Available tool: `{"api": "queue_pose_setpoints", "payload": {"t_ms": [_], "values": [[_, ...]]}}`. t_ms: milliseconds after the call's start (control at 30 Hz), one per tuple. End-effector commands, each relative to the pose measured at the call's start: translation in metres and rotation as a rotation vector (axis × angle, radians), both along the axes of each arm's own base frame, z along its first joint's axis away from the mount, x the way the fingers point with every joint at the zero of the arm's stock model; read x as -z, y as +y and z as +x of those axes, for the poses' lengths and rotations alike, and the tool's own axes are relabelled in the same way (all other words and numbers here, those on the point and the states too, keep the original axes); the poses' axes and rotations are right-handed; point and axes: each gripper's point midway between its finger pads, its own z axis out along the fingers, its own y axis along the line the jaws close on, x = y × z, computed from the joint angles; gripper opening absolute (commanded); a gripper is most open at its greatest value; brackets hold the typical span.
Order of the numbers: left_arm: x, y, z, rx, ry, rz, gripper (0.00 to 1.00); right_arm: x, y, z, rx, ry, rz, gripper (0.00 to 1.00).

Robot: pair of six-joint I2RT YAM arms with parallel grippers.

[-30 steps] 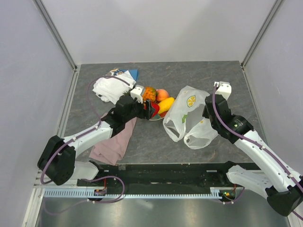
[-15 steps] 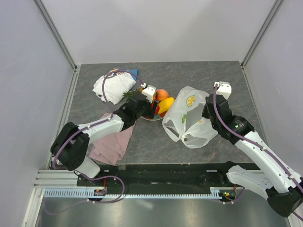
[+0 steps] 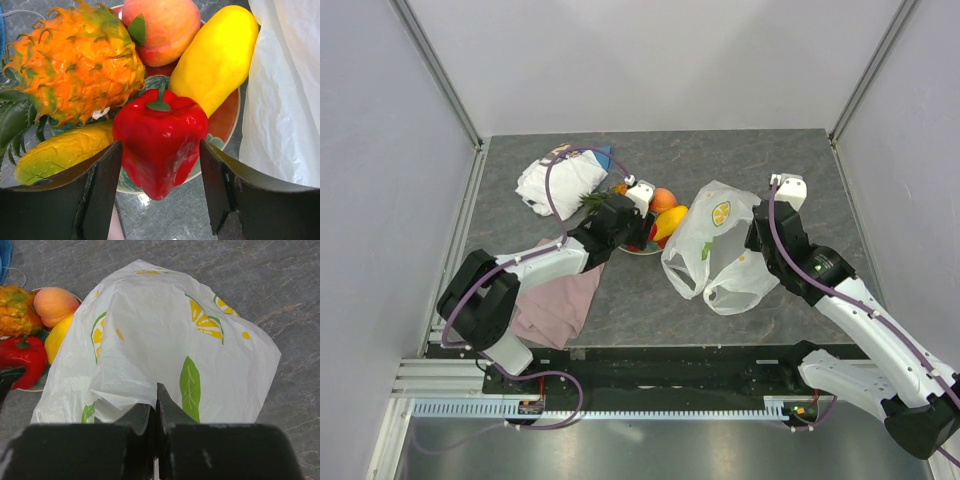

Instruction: Place the fruits into the plastic bag

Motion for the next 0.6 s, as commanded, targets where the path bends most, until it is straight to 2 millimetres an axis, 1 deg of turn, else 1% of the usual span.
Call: {"api": "queue_pose_setpoints", "payload": {"t_ms": [0,100,200,233,400,433,500,567], "values": [[-0.013,-0.010,0.012,0.021,-0.045,0.000,0.69,-0.005,0.000,0.001,-0.001,-0.024,0.016,0.00],[-0.012,-0.012,0.012,0.029,-0.039,-0.002,0.66,-0.005,0.000,0.000,0.000,-0.026,0.016,0.00],[-0.014,-0.012,0.012,0.028,-0.043,-0.007,0.59,-0.003,0.000,0.000,-0.002,-0.021,0.012,0.00],[-0.015,-0.012,0.012,0.028,-0.045,-0.008,0.55,-0.002,0.000,0.000,-0.002,-0.019,0.011,0.00],[-0.014,-0.014,0.009,0.039,-0.036,-0.020,0.47,0.000,-0.001,0.000,0.000,-0.016,0.009,0.00],[-0.015,-0.014,0.008,0.038,-0.034,-0.027,0.43,0.000,-0.001,0.000,0.000,-0.016,0.009,0.00],[-0.015,-0.014,0.005,0.042,-0.027,-0.036,0.41,-0.001,-0.001,0.000,0.001,-0.017,0.011,0.00],[-0.019,-0.015,0.002,0.051,-0.028,-0.057,0.38,0.000,-0.001,-0.001,0.001,-0.017,0.011,0.00]]}}
